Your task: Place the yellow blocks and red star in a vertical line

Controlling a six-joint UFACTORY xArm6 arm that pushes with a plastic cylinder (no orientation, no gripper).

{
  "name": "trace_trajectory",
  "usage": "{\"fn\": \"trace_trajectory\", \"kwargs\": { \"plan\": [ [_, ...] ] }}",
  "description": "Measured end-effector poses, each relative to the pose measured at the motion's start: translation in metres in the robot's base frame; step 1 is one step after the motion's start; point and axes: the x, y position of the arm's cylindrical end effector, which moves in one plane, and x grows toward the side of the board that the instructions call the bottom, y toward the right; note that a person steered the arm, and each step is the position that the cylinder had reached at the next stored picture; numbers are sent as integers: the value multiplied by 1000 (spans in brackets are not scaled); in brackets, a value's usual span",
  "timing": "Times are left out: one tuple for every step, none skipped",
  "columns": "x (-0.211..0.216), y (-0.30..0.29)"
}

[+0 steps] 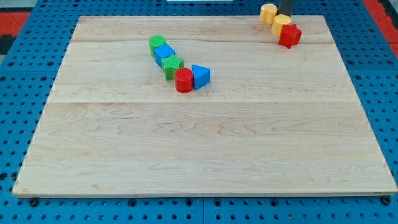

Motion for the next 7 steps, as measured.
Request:
{"fn": "trace_trajectory", "kwargs": {
  "plan": [
    [17, 1],
    [58, 18],
    [97, 31],
    [105, 38],
    [101, 38],
    [100, 24],
    [120, 23]
  ]
}}
